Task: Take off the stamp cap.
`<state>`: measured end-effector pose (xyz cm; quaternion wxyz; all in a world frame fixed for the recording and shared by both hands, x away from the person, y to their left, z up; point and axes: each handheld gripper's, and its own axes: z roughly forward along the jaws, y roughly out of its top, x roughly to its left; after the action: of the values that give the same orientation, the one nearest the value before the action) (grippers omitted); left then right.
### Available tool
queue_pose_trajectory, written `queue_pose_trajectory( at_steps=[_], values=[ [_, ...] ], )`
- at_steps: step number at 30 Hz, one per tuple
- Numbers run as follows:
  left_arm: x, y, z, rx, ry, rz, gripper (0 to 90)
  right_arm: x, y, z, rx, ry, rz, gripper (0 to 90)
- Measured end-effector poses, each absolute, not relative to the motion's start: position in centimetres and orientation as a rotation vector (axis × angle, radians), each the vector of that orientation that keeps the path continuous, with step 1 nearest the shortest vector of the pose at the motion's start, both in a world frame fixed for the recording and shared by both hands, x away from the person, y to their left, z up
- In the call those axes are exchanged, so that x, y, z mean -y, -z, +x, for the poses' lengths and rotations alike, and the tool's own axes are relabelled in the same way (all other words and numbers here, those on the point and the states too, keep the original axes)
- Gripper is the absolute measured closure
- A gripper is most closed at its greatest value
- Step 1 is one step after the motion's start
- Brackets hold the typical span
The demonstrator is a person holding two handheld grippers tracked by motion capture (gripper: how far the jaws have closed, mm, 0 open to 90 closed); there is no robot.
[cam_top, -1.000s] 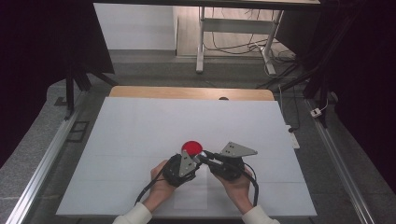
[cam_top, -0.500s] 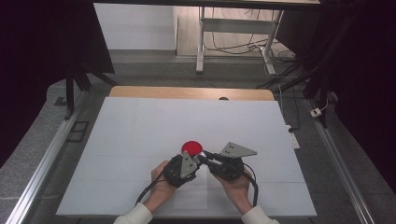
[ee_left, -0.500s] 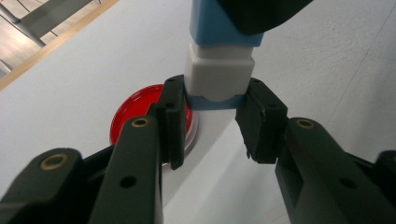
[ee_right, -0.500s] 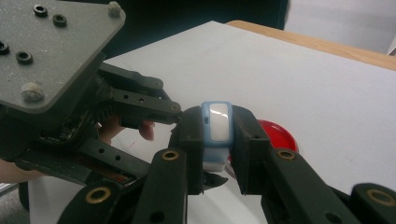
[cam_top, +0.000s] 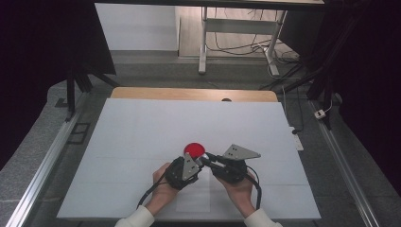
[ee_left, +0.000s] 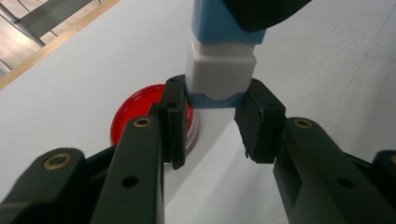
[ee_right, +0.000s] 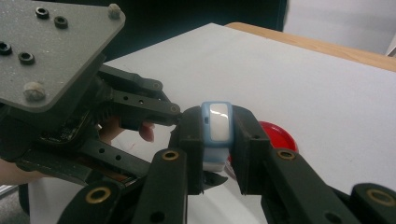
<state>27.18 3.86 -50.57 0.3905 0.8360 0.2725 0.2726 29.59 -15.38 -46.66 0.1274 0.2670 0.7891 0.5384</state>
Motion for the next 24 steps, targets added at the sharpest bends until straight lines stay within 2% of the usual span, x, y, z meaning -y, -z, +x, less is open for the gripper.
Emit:
queue_pose_trajectory(
  at_steps=[17, 24],
  values=[
    [-3.53, 50.66, 26.84, -0.650, -0.780, 2.162, 64.6, 15.52, 46.75, 29.67, -2.290, -1.579, 0.790, 75.3],
    [-3.70, 50.62, 26.99, -0.663, -0.739, 2.151, 65.1, 15.52, 46.77, 29.67, -2.287, -1.583, 0.793, 75.3]
  ],
)
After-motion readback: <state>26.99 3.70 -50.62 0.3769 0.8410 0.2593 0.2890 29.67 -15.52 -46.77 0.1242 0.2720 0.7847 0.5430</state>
